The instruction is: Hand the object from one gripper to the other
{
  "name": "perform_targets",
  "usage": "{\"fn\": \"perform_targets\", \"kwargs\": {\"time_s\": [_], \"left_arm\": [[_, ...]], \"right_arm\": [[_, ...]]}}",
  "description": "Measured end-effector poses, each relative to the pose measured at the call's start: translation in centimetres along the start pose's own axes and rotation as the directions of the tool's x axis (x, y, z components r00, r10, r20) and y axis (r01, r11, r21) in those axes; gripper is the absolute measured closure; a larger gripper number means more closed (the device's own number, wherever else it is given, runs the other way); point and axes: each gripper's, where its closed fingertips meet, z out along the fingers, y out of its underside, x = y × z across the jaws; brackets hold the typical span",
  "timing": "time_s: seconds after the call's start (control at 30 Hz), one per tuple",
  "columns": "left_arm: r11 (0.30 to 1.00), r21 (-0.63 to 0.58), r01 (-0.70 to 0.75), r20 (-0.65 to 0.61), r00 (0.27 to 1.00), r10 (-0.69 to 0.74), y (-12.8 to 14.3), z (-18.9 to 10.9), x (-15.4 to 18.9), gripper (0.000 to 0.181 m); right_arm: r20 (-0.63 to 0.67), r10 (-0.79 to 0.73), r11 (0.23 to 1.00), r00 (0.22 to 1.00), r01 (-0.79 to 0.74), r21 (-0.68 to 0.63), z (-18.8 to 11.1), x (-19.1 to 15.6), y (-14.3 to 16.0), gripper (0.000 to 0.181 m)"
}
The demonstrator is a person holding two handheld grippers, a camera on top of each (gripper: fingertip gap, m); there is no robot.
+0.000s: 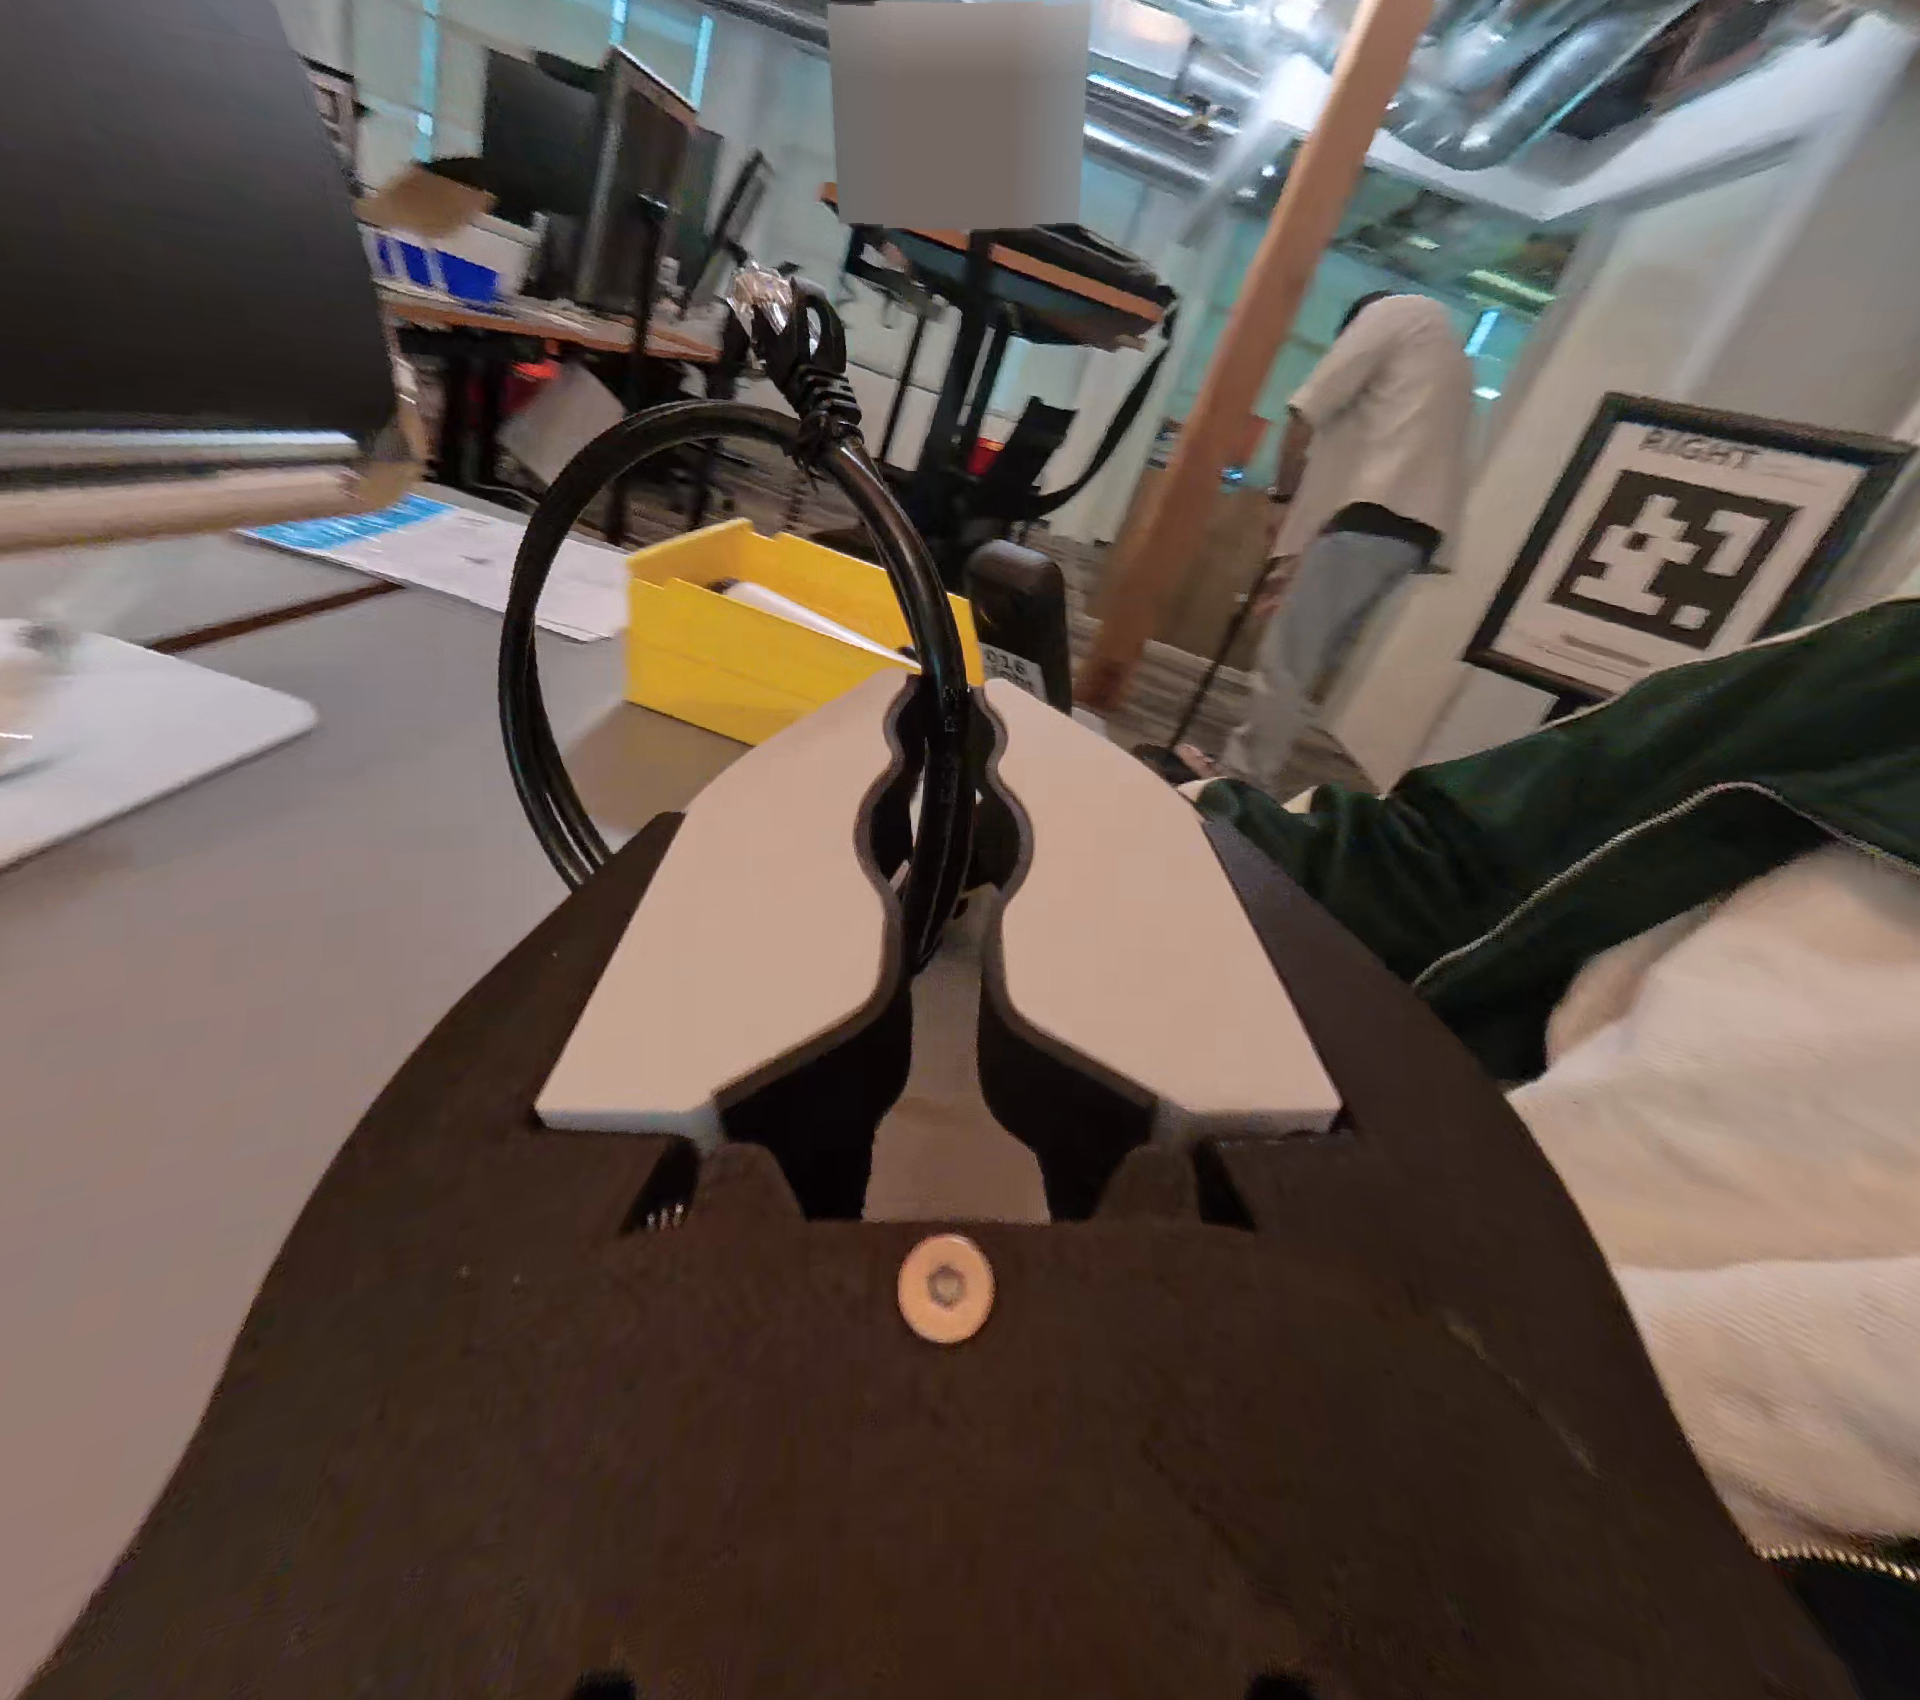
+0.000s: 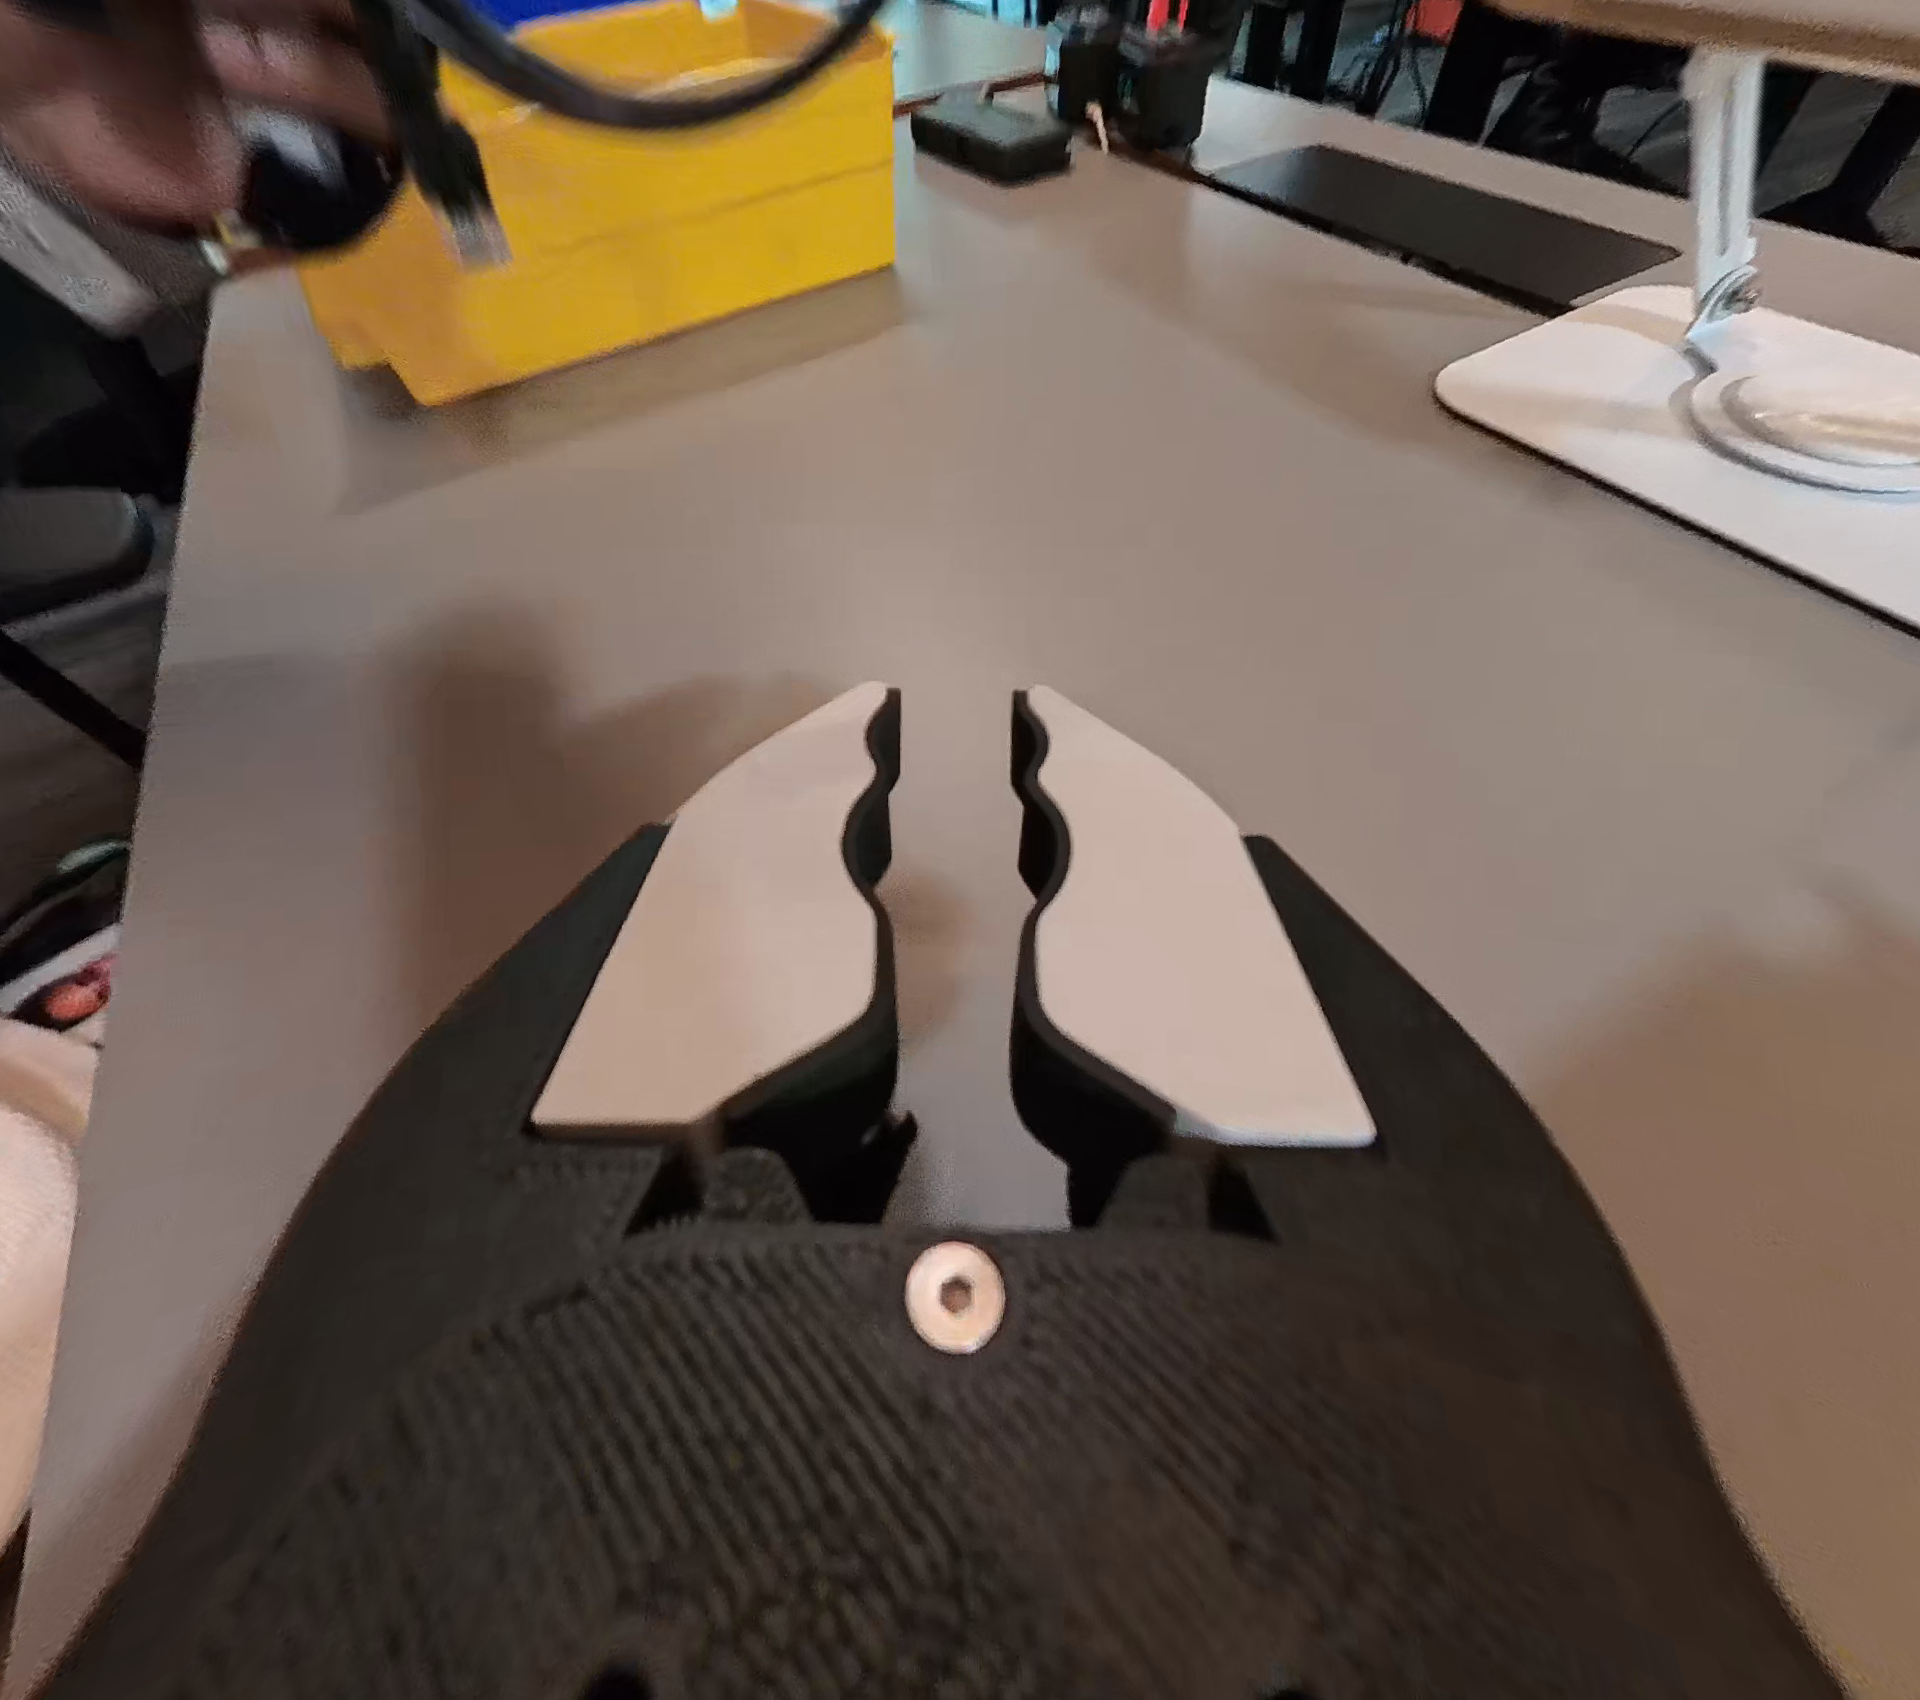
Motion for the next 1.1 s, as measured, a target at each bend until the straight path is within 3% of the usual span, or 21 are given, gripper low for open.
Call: {"fn": "perform_targets", "kwargs": {"time_s": [0.17, 0.33, 0.53, 0.63, 0.8, 0.97, 1.1], "left_arm": [[0.981, 0.078, 0.176, -0.126, 0.978, -0.165, 3.7, 3.3, -0.1, 0.174], [0.921, 0.095, 0.377, -0.232, 0.908, -0.348, 6.5, 5.9, 0.3, 0.174], [0.913, 0.038, 0.405, -0.303, 0.875, -0.376, 7.9, 8.4, 2.4, 0.174], [0.915, 0.032, 0.403, -0.319, 0.871, -0.373, 8.1, 8.9, 3.1, 0.174], [0.932, -0.006, 0.362, -0.284, 0.893, -0.349, 8.9, 8.9, 2.9, 0.171], [0.924, 0.044, 0.379, -0.302, 0.887, -0.349, 8.0, 8.5, 2.9, 0.152], [0.930, 0.042, 0.366, -0.287, 0.896, -0.340, 8.1, 8.0, 2.4, 0.152]], "right_arm": [[-0.013, 0.074, 0.987, 0.997, -0.071, 0.146, -1.4, 0.9, -2.3, 0.152], [-0.083, 0.060, 0.984, 0.995, -0.045, 0.172, -1.9, 1.7, -2.7, 0.150], [-0.033, 0.162, 0.971, 0.986, -0.153, 0.181, -1.5, 1.7, -2.4, 0.152], [-0.016, 0.186, 0.968, 0.982, -0.181, 0.174, -1.7, 1.8, -2.3, 0.170], [0.020, 0.321, 0.915, 0.947, -0.315, 0.251, -2.9, 2.6, -3.3, 0.176], [0.014, 0.310, 0.920, 0.951, -0.304, 0.249, -3.1, 2.6, -3.4, 0.175], [0.071, 0.336, 0.900, 0.939, -0.342, 0.270, -3.3, 2.2, -3.9, 0.176]]}}
